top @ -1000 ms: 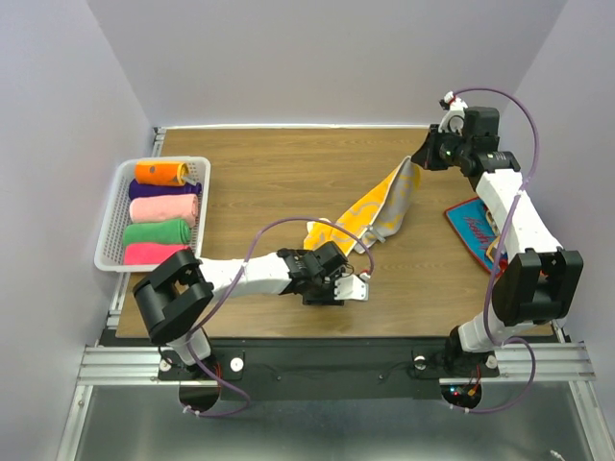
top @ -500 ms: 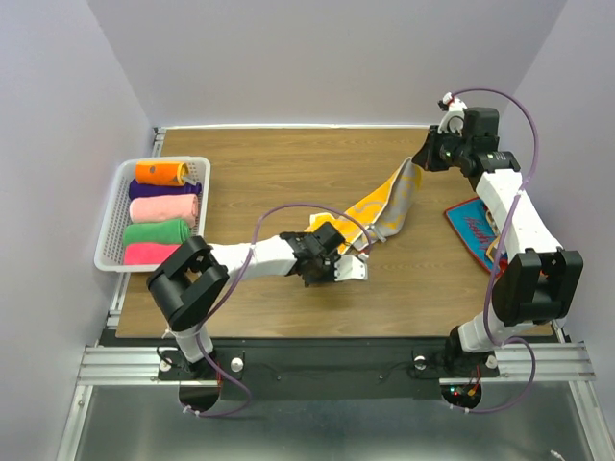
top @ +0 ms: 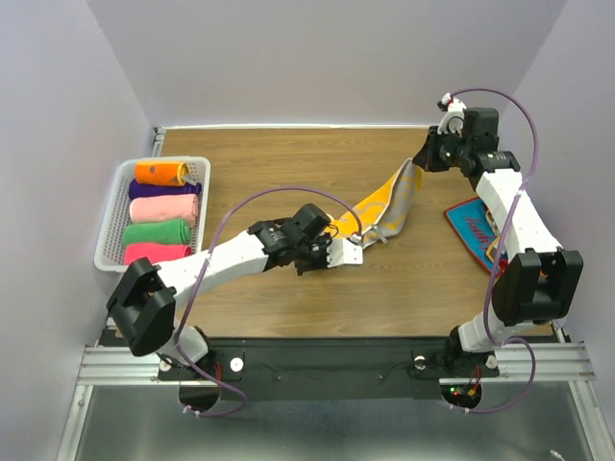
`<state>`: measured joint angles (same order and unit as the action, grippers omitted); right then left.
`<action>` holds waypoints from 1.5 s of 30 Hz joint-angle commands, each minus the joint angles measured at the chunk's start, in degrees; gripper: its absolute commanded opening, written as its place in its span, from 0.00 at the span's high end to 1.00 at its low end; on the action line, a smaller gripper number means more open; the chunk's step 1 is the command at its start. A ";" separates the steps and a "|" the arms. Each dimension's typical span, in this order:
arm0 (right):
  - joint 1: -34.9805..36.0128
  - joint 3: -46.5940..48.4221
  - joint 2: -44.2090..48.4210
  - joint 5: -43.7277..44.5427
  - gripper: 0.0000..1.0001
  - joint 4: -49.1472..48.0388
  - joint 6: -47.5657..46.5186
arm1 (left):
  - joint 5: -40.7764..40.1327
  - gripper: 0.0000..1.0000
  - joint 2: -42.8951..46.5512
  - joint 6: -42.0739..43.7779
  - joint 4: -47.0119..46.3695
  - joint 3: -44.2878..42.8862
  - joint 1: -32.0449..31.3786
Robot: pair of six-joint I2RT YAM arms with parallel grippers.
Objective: Roll the towels
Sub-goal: Flatten the towel
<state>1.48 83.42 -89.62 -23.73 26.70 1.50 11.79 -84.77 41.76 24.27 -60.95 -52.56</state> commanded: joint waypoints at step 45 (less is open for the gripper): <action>-0.33 1.75 -0.73 2.46 0.99 2.22 -5.98 | -3.97 0.46 -7.51 -0.19 -2.30 3.99 0.00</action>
<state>1.48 84.60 -89.69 -22.20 29.61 -3.49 8.80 -94.63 41.71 22.50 -59.07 -52.42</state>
